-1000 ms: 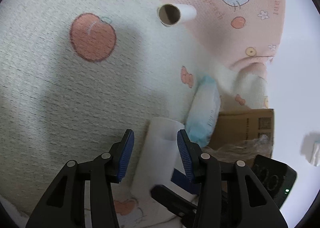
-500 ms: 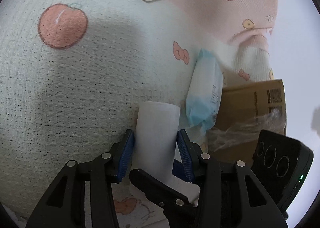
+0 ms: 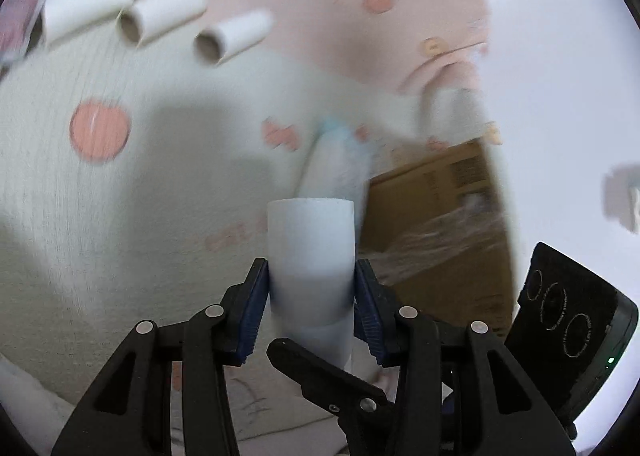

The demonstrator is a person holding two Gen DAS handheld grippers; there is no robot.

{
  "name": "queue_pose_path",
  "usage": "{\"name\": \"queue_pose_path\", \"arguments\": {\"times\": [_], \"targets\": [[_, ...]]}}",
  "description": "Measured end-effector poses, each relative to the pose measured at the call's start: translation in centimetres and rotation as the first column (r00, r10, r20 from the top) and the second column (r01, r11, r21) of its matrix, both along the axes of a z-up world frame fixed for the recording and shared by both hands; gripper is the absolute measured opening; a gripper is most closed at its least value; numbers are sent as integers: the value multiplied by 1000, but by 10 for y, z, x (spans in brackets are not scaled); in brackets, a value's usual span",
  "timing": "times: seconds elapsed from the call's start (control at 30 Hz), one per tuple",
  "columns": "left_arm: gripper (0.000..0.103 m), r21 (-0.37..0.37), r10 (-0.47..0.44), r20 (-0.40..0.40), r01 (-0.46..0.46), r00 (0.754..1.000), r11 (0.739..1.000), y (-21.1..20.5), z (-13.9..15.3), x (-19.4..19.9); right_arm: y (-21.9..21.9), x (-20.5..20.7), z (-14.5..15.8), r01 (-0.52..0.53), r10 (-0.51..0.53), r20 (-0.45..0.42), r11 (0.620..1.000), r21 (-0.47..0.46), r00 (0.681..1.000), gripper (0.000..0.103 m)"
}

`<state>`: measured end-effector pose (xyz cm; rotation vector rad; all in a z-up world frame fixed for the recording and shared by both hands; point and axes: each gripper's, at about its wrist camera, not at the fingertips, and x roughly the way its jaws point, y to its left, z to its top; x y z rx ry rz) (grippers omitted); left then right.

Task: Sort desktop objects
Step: 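Carry the held tube over to the cardboard box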

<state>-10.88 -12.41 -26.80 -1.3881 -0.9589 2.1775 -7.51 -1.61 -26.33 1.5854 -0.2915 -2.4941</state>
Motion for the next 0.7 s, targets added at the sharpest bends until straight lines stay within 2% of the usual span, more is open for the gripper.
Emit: {"name": "queue_pose_path", "arguments": {"times": [0.2,0.3,0.53,0.7], "targets": [[47,-91,-56,-133,44,989,995,21,65,4,8,16,51,-16,22,-128,998,53,991,43],[47,-128,-76,-177,53,981,990,37,88,3,16,23,72,-2,13,-172,998,61,985,43],[47,-123,-95,-224,69,970,990,61,122,-2,36,40,107,29,-3,-261,995,98,965,43],[47,-166,-138,-259,97,956,981,87,142,-8,52,47,125,58,-20,-306,992,115,952,43]]}}
